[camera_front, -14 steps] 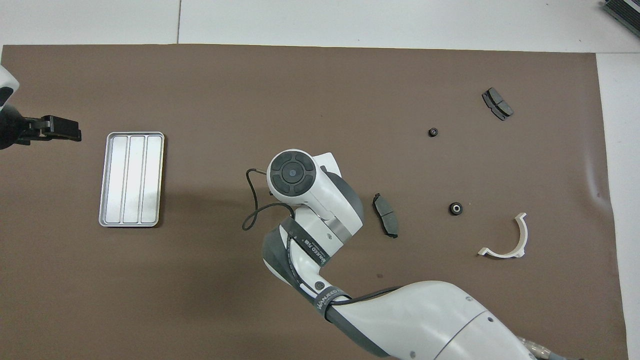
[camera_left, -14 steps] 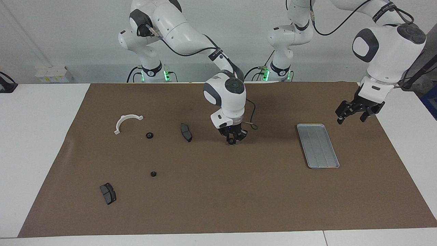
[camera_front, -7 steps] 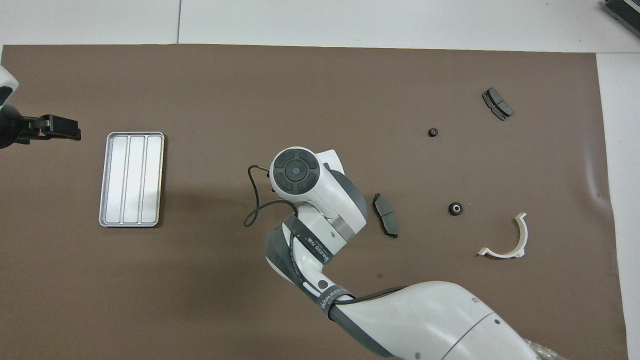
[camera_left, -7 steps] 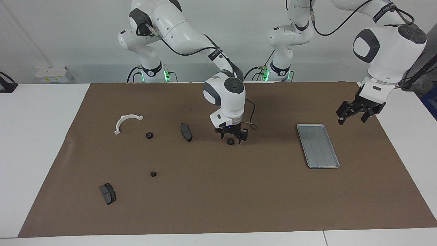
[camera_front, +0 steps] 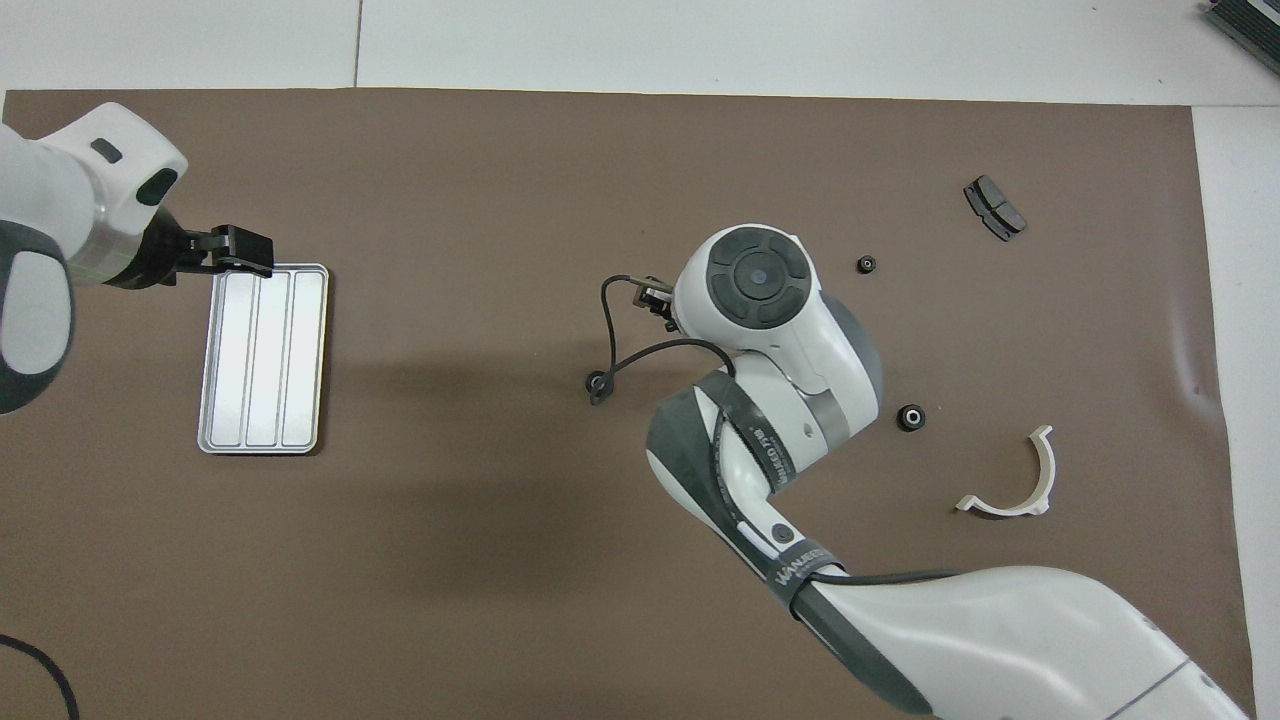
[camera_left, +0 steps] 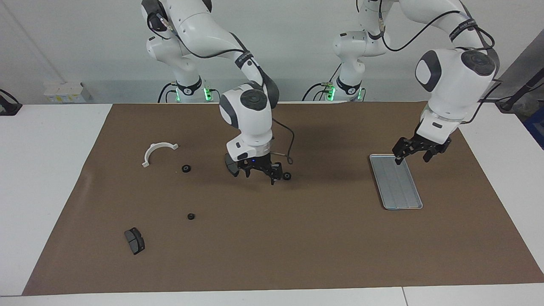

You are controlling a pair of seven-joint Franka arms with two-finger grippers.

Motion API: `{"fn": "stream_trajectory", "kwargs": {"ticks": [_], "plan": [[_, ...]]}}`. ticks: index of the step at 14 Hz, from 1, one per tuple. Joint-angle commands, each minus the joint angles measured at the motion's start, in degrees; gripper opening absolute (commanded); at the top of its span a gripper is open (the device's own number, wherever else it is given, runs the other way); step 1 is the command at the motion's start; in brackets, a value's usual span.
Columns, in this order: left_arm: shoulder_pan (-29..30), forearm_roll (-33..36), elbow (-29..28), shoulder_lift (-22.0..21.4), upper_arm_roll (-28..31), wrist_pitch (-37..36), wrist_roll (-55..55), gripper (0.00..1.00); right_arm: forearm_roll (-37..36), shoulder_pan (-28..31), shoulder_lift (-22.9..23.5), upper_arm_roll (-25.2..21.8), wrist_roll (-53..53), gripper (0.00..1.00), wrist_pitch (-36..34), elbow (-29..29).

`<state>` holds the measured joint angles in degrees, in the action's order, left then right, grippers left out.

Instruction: Pick bearing gear from pile to tray

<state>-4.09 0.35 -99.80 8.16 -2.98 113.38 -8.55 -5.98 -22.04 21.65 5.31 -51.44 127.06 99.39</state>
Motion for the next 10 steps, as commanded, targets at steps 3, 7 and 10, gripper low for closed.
{"fn": "stream_trajectory", "kwargs": {"ticks": [3, 7, 10], "plan": [[-9.51, 0.27, -1.10, 2.29, 0.70, 3.33, -12.68, 1.00, 2.80, 7.62, -11.35, 0.84, 14.05, 1.00, 1.70, 15.11], [-20.32, 0.79, -0.66, 10.27, 0.87, 13.33, -29.91, 1.00, 6.07, 13.51, -17.06, 0.75, 25.58, 1.00, 3.28, 24.42], [-24.11, 0.79, -0.31, 14.42, 0.87, 17.57, -31.53, 1.00, 6.07, 16.76, -19.18, 0.75, 31.03, 1.00, 7.92, 30.93]]}}
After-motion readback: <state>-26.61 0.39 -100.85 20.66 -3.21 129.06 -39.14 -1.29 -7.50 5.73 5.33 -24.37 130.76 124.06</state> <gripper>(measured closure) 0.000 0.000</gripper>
